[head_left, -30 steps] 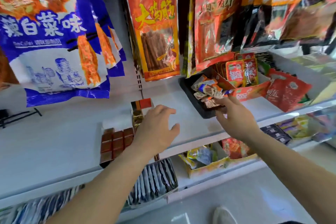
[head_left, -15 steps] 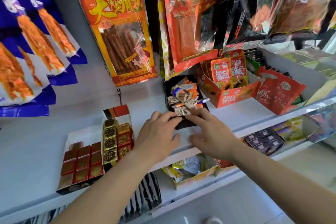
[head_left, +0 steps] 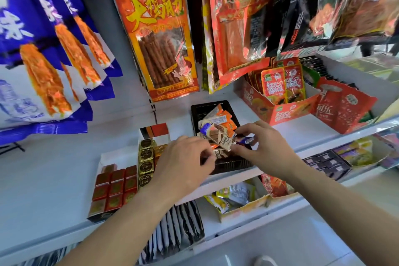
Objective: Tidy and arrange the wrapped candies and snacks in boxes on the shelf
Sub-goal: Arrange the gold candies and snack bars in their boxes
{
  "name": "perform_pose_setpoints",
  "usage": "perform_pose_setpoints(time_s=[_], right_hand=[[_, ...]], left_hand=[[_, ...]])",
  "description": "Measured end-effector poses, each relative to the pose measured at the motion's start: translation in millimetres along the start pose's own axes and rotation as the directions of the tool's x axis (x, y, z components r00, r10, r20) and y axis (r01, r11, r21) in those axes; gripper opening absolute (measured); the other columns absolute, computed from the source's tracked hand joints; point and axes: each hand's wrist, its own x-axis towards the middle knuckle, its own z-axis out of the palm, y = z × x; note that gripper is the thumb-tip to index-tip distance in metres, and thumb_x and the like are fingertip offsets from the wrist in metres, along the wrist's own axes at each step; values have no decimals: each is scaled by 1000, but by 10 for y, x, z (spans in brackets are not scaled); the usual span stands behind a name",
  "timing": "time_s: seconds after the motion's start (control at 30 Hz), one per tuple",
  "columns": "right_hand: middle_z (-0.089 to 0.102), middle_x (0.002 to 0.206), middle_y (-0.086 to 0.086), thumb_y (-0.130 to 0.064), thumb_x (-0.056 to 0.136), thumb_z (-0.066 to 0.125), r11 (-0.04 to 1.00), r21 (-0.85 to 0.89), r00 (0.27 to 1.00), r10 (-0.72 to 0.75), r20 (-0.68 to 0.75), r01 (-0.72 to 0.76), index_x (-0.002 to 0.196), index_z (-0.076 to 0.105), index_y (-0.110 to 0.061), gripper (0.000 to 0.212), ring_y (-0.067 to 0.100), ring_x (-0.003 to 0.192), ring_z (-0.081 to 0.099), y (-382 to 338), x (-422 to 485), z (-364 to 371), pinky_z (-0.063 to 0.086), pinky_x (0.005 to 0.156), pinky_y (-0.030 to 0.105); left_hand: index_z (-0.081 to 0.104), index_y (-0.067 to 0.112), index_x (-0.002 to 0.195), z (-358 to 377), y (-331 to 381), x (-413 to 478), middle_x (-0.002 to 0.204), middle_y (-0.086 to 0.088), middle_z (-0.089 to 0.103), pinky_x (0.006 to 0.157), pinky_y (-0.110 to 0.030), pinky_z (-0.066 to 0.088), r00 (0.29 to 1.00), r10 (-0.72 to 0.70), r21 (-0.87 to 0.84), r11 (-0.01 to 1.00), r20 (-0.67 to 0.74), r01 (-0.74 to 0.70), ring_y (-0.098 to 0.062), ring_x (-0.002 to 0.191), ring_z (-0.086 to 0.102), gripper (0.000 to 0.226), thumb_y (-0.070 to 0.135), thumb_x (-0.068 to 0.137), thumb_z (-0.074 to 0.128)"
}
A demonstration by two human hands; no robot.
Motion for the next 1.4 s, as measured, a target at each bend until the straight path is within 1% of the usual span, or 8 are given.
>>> perform_pose_setpoints(time_s=[0.13,0.2,0.4,0.53,0.7,0.87,1.07,1.4], right_hand=[[64,95,-8,-28,86,75,996,94,995,11,-100,-2,90,72,-26,6,2,78,62,-22,56,-4,51,70,20],[64,91,-10,-22,85,76,990,141,986,48,-162,-25,80,70,-29,10,0,78,62,-11,66,-54,52,67,19],[69,97,-3,-9,84,70,940,332,933,183,-310,-74,78,67,-26,18,14,86,67,43,48,-328,54,69,30],[72,99,-1,-8,89,70,892,444,945,211,-250,-82,90,70,-26,18,25,83,69,79,15,-394,56,65,48],[59,103,18,-2,85,73,797,603,947,226,-228,-45,109,70,-32,38,38,89,67,28,12,-387,60,82,45],[64,106,25,-3,85,74,699,710,955,259,-143,-83,102,73,-22,25,36,96,69,-73,17,-336,61,81,32],[66,98,27,1,83,73,542,836,959,271,-76,-87,102,72,-11,22,33,96,71,-111,87,-348,59,79,30],[73,90,7,-6,86,74,645,756,976,215,-34,-115,106,72,-20,24,20,86,71,-275,140,-203,56,73,34]], left_hand=[[47,37,133,54,4,215,130,15,47,92,-25,34,994,-106,-59,993,-37,104,-11,122,39,41,49,95,55],[40,38,144,116,10,290,142,13,40,97,-31,35,992,-123,-78,989,29,125,-16,131,33,51,51,96,51],[55,40,119,213,-19,366,114,14,44,79,-25,42,987,-151,-141,980,-54,142,-11,103,50,36,45,87,69],[60,38,105,180,-28,369,106,12,46,72,-16,37,982,-173,-241,959,-81,149,-8,91,51,23,33,87,72],[65,32,95,28,-60,345,97,13,59,65,-13,41,957,-258,-431,884,-130,180,-7,88,60,13,22,89,71],[61,25,100,-132,-79,259,101,4,70,59,-21,57,929,-370,-687,681,-24,254,-11,71,73,11,15,95,63],[64,18,106,-216,-99,181,93,-1,74,61,-20,58,911,-411,-751,606,-13,262,-11,71,73,14,10,95,63],[67,25,109,-312,-156,95,92,0,77,73,-29,61,923,-381,-790,552,45,267,-15,82,73,24,7,94,63]])
